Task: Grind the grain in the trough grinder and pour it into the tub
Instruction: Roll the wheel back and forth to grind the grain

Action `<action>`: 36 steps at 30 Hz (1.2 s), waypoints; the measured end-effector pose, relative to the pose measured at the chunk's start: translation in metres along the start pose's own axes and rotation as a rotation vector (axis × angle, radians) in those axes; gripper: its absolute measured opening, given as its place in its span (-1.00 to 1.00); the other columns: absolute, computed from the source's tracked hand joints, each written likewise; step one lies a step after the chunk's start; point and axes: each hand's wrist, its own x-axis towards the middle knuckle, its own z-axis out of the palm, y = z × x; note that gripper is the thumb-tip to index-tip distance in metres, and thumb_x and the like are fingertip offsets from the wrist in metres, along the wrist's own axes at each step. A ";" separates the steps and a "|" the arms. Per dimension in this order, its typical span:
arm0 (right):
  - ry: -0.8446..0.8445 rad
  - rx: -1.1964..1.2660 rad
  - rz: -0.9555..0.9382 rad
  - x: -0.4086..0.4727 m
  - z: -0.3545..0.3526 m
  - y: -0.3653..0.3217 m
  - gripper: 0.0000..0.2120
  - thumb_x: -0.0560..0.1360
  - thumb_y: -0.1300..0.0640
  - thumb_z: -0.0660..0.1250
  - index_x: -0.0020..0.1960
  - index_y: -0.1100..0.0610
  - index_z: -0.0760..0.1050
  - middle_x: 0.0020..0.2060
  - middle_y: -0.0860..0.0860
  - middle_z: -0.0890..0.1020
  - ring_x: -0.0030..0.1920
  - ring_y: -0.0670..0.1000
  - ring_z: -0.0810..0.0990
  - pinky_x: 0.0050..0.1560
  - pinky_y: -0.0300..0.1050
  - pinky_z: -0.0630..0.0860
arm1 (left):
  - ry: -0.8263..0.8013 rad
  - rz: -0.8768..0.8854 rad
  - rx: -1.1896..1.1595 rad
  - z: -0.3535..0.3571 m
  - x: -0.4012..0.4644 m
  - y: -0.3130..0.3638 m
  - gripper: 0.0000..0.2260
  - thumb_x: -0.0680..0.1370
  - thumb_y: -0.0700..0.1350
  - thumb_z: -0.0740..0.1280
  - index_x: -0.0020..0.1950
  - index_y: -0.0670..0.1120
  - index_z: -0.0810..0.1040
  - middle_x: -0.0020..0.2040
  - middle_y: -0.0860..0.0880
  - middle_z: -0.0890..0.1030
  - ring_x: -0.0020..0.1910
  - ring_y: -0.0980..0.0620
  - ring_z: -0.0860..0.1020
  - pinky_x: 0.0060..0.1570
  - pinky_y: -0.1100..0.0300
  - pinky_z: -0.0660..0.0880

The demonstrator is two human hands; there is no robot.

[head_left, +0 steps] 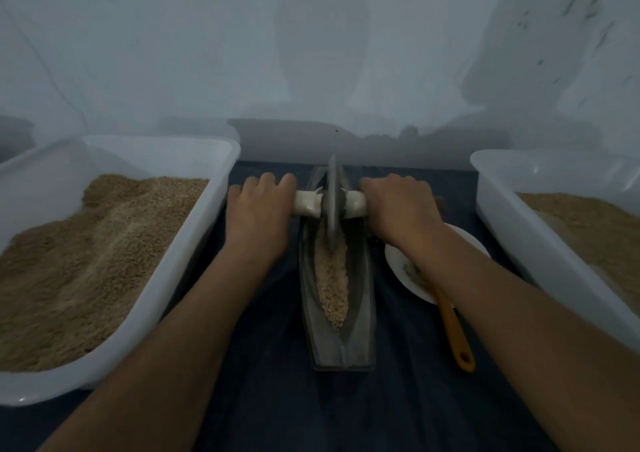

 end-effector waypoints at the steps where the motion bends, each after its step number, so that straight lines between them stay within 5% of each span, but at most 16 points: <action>1: 0.013 -0.006 -0.006 -0.005 -0.001 -0.001 -0.76 0.49 0.03 0.41 -0.05 -0.03 0.32 -0.10 0.06 0.60 -0.13 0.16 0.55 -0.19 0.01 0.29 | 0.006 0.000 -0.001 -0.001 -0.007 0.000 -0.62 0.48 -0.23 0.43 0.19 -0.04 0.36 0.15 -0.10 0.52 0.14 -0.17 0.50 0.07 -0.05 0.43; 13: 0.187 -0.093 -0.209 -0.087 -0.024 -0.006 -0.60 0.25 0.10 0.58 -0.04 0.04 0.43 -0.33 0.00 0.56 -0.44 0.06 0.49 -0.40 -0.14 0.17 | 0.050 0.125 0.018 -0.022 -0.095 -0.007 -0.60 0.35 -0.26 0.39 0.09 -0.02 0.34 -0.02 -0.07 0.46 -0.09 -0.10 0.47 -0.13 0.01 0.41; 18: 0.052 -0.024 -0.060 -0.032 -0.007 -0.003 -0.77 0.46 0.00 0.43 0.01 -0.05 0.40 -0.17 0.01 0.61 -0.19 0.15 0.59 -0.24 -0.02 0.28 | 0.041 0.030 0.071 -0.006 -0.044 0.001 -0.53 0.40 -0.20 0.49 0.18 -0.02 0.32 0.08 -0.07 0.49 0.05 -0.12 0.51 0.01 0.00 0.43; 23: 0.002 0.033 0.037 0.007 0.006 0.004 -0.79 0.45 0.03 0.44 0.03 -0.03 0.46 -0.07 0.07 0.62 -0.05 0.20 0.60 -0.15 0.01 0.32 | 0.076 -0.011 0.046 0.002 0.001 0.009 -0.60 0.51 -0.17 0.42 0.25 -0.05 0.32 0.15 -0.13 0.50 0.15 -0.17 0.50 0.19 -0.08 0.43; 29: 0.140 -0.074 -0.076 -0.037 -0.007 -0.008 -0.73 0.47 0.05 0.43 0.05 0.00 0.37 -0.16 0.01 0.60 -0.21 0.13 0.60 -0.29 -0.05 0.25 | 0.122 0.022 0.036 0.002 -0.051 0.003 -0.61 0.48 -0.18 0.39 0.22 -0.04 0.32 0.10 -0.10 0.46 0.08 -0.14 0.47 0.06 -0.02 0.41; 36: 0.242 -0.075 -0.209 -0.094 -0.032 -0.013 -0.57 0.23 0.17 0.59 -0.01 0.07 0.44 -0.31 0.05 0.53 -0.39 0.08 0.44 -0.33 -0.09 0.22 | 0.132 0.140 0.014 -0.008 -0.100 -0.009 -0.56 0.37 -0.22 0.37 0.23 -0.06 0.40 0.05 -0.09 0.47 -0.01 -0.16 0.47 -0.03 -0.08 0.44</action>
